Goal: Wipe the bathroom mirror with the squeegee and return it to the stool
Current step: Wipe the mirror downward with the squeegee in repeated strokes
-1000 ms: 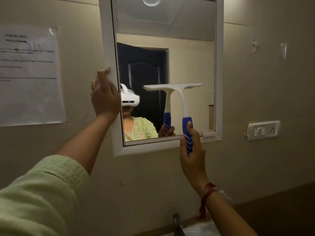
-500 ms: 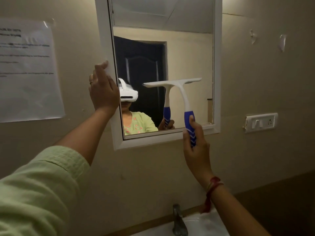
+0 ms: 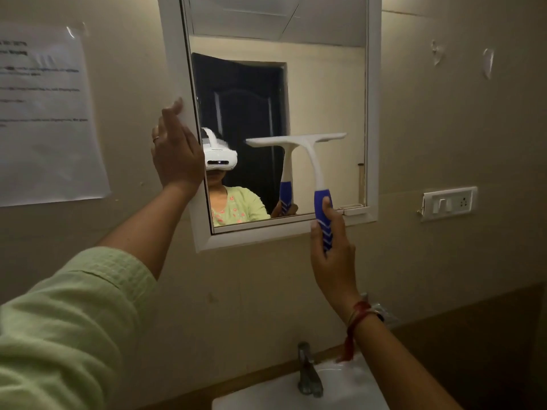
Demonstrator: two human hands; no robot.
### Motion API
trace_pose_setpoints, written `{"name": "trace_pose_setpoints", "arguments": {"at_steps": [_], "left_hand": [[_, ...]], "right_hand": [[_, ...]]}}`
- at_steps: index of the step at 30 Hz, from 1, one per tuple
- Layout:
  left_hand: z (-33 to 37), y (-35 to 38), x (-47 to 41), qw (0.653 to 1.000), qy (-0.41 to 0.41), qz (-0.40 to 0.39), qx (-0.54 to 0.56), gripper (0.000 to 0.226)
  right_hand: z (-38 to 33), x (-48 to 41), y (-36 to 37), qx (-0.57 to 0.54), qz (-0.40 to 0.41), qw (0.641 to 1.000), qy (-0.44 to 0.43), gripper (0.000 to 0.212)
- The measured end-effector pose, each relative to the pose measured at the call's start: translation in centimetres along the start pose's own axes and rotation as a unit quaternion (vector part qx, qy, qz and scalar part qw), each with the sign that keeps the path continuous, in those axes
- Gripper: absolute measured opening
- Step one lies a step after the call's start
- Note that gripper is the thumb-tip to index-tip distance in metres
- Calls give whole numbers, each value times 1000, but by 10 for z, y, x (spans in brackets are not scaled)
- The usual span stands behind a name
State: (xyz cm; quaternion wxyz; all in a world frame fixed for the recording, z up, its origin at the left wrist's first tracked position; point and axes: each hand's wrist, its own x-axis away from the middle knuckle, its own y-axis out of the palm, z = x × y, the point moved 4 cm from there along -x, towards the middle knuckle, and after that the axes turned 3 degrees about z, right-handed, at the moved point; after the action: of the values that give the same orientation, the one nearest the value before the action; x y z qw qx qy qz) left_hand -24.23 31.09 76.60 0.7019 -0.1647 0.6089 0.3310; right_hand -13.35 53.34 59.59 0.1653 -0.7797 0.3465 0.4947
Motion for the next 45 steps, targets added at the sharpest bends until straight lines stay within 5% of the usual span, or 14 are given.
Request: {"name": "trace_pose_setpoints", "arguments": {"at_steps": [45], "left_hand": [[-2,2,1,1000,-3,-2,-11,35]], "right_hand": [[16,54,-10,61,-25,998,21,45]]}}
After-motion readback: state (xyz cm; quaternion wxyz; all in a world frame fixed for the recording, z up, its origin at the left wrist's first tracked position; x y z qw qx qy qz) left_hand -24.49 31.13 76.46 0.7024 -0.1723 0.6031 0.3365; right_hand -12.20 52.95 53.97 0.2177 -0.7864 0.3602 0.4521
